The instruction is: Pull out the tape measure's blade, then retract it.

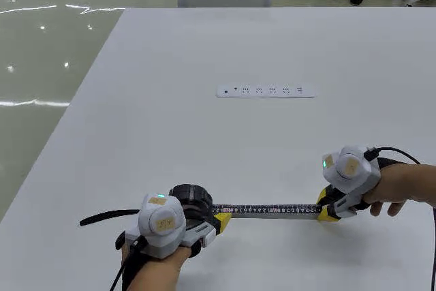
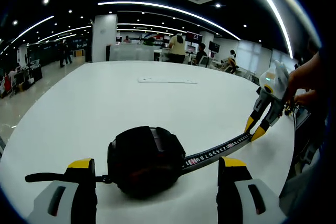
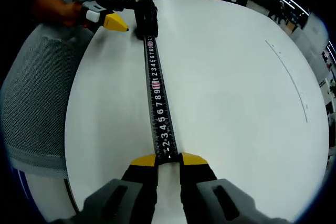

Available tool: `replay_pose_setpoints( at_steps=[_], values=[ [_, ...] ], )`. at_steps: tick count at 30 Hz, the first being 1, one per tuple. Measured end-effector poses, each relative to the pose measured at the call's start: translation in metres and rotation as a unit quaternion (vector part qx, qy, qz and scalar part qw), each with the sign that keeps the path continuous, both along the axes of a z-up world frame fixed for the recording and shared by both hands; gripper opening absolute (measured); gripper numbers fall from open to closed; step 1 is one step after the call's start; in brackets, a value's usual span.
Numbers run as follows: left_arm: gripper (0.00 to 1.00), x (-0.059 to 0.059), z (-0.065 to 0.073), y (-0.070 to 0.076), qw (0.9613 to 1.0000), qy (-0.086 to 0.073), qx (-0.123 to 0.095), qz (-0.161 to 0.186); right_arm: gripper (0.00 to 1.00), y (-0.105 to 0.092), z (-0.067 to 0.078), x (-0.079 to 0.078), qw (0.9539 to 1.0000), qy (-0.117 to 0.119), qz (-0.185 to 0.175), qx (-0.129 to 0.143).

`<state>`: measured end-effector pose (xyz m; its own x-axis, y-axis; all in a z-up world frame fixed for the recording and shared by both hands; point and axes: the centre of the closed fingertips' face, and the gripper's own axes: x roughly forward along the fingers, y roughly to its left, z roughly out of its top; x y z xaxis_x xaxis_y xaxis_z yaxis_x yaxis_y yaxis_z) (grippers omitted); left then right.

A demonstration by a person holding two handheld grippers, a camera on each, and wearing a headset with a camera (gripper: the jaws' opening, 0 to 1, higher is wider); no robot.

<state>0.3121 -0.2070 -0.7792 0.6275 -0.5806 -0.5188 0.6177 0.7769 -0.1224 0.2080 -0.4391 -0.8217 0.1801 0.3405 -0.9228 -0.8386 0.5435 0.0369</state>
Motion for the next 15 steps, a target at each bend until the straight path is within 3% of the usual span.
replay_pose_setpoints(
  at_steps=[9, 11, 12, 15],
  values=[
    [0.8, 0.005, 0.0017, -0.0015, 0.9997, 0.01, -0.009, 0.019, 0.13, -0.0005, 0.0, 0.0005, 0.9999, 0.007, -0.007, -0.004],
    [0.75, 0.0051, -0.0004, -0.003, 0.9995, 0.02, -0.009, 0.024, 0.13, -0.0006, -0.0002, 0.0006, 0.9999, 0.009, -0.007, -0.005],
    [0.73, 0.0068, -0.0011, -0.001, 0.9994, 0.017, -0.002, 0.029, 0.13, -0.0005, -0.0001, 0.0004, 0.9999, 0.01, -0.006, -0.006],
    [0.72, 0.0099, -0.0027, -0.0007, 0.9986, 0.028, -0.007, 0.044, 0.13, -0.0005, 0.0, 0.0, 0.9999, 0.012, -0.006, -0.007]
  ],
)
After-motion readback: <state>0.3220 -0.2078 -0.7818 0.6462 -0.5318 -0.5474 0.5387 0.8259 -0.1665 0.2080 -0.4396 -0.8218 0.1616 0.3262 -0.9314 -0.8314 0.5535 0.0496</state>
